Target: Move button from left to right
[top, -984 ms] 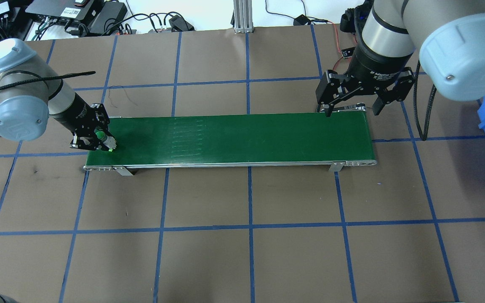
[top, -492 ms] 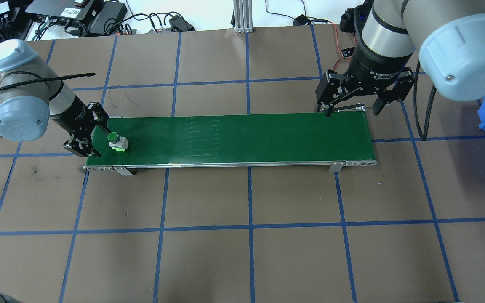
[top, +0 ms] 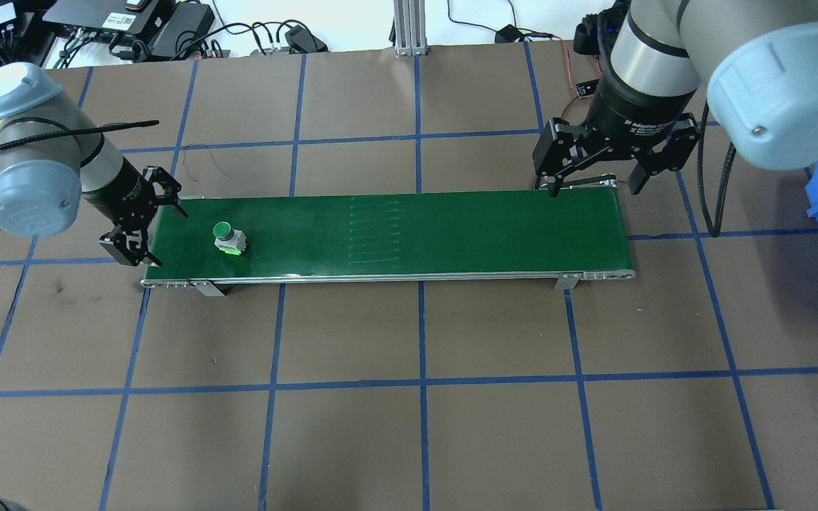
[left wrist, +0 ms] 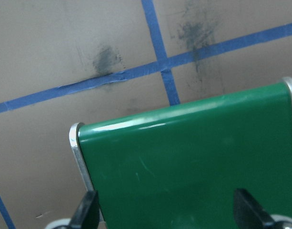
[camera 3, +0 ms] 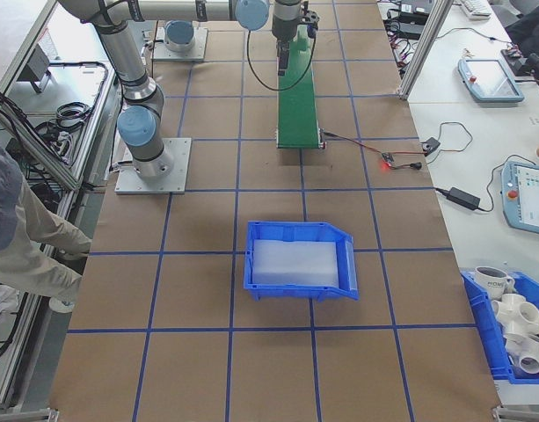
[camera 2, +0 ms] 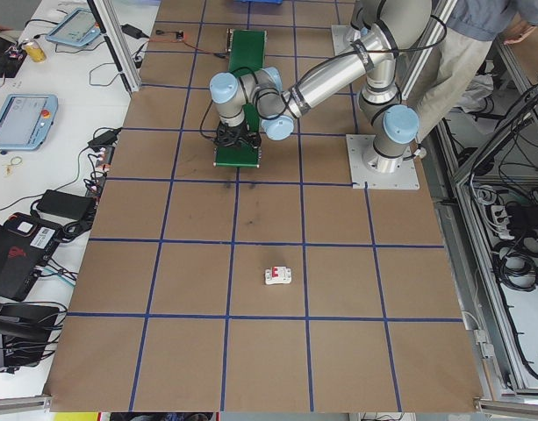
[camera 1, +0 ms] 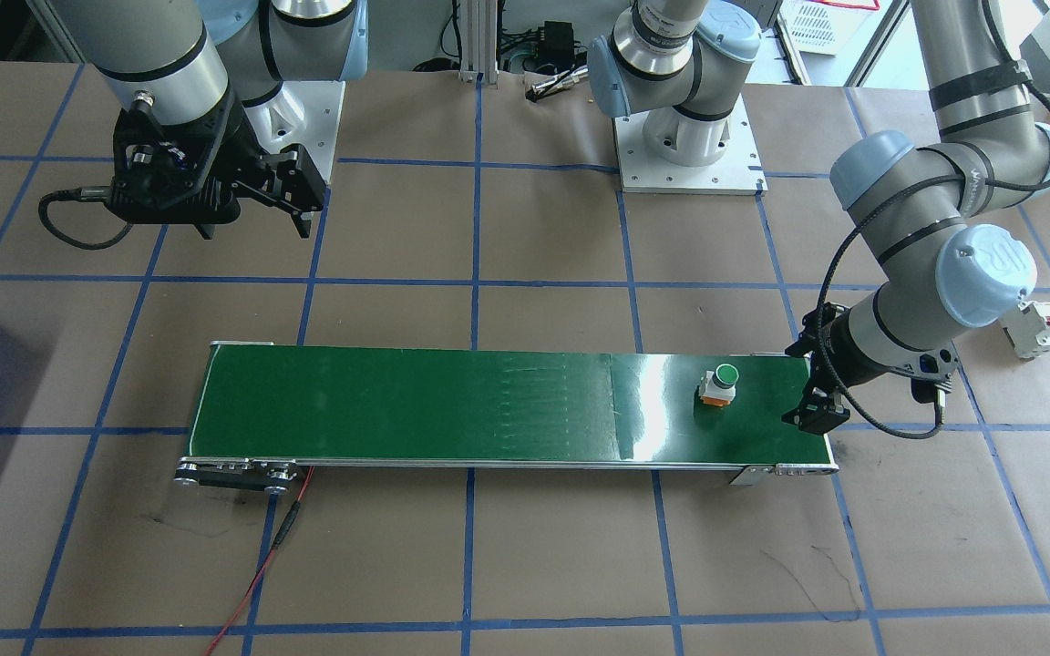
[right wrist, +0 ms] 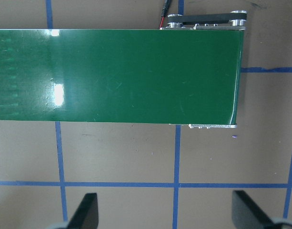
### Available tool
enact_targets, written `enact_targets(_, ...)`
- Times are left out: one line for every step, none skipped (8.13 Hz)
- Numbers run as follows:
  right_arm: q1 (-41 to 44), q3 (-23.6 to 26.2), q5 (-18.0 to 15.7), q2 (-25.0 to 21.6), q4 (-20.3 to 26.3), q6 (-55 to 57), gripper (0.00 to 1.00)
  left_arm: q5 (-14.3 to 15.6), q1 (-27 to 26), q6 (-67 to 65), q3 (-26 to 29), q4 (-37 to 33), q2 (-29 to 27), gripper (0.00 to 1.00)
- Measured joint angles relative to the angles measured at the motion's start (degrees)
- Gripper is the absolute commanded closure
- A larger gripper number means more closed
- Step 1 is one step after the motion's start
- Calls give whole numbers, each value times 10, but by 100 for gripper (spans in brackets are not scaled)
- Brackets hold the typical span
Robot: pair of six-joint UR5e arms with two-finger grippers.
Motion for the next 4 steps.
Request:
enact_targets(0,0,0,1,-1,0,0,0,-1,23,2,0,5,0)
enact_targets(0,0,1,3,-5,0,0,1,-4,68,9,0,15,0)
enact_targets(-1,0,5,7,-9,1,0,2,-7,125,24,-3,27,0)
enact_targets(-1,0,8,19,-21,1,0,3,-14,185,40,-10,39,0)
